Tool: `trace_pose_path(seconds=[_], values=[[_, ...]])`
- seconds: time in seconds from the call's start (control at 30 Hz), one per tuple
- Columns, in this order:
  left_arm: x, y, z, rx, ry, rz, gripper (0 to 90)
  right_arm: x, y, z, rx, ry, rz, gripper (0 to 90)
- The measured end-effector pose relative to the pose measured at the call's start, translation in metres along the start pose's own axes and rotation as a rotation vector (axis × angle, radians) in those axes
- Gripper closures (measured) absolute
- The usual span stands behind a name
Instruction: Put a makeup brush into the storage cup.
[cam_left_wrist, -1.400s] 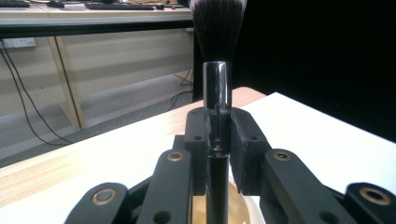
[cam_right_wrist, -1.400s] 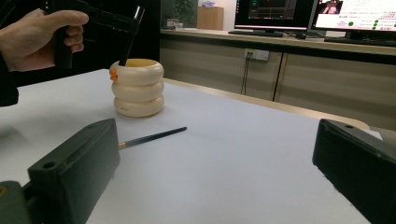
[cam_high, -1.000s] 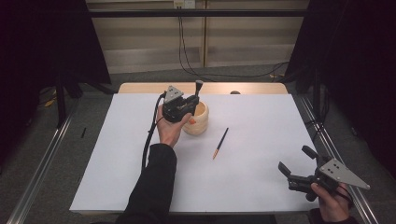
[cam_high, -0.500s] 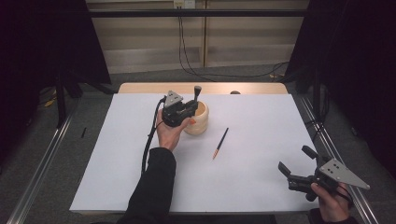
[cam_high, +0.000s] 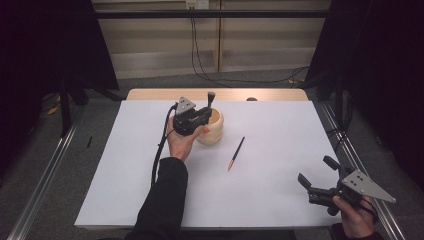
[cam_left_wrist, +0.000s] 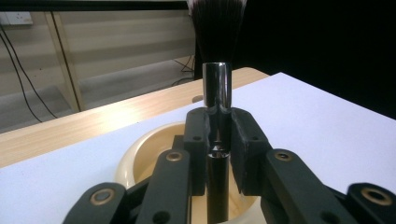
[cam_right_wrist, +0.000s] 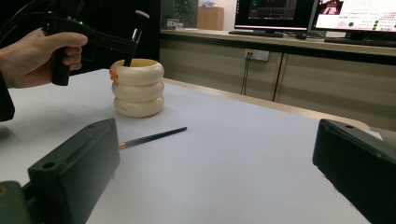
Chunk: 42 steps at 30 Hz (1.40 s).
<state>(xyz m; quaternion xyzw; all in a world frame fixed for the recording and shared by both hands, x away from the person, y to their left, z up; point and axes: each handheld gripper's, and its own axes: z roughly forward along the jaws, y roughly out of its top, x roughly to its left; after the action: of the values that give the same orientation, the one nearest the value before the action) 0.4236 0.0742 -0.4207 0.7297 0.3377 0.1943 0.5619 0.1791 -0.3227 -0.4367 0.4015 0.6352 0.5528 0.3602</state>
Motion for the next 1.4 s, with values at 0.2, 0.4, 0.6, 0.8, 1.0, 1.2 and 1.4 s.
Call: trace_pose_path(seconds=[0.2, 0.4, 0.6, 0.8, 1.0, 1.2, 1.4], values=[[0.002, 0.0, 0.001, 0.009, -0.011, -0.027, 71.1, 0.0, 0.0, 0.0, -0.002, 0.001, -0.005, 0.2], [0.002, 0.001, 0.002, 0.019, 0.002, -0.032, 51.1, 0.0, 0.0, 0.0, -0.002, 0.001, -0.005, 0.2], [0.003, 0.002, 0.0, 0.013, 0.024, -0.05, 16.9, 0.0, 0.0, 0.0, -0.002, 0.0, -0.004, 0.2], [0.003, 0.005, -0.004, -0.008, 0.001, -0.04, 2.0, 0.0, 0.0, 0.0, 0.0, 0.001, -0.003, 0.2], [0.002, 0.007, -0.005, -0.01, 0.028, -0.022, 1.5, 0.0, 0.0, 0.0, -0.001, 0.002, -0.004, 0.2], [0.003, 0.006, -0.006, 0.008, 0.051, -0.02, 1.4, 0.0, 0.0, 0.0, 0.002, 0.002, -0.003, 0.2], [0.003, 0.004, -0.008, 0.005, 0.058, -0.027, 1.3, 0.0, 0.0, 0.0, 0.0, -0.002, -0.004, 0.2]])
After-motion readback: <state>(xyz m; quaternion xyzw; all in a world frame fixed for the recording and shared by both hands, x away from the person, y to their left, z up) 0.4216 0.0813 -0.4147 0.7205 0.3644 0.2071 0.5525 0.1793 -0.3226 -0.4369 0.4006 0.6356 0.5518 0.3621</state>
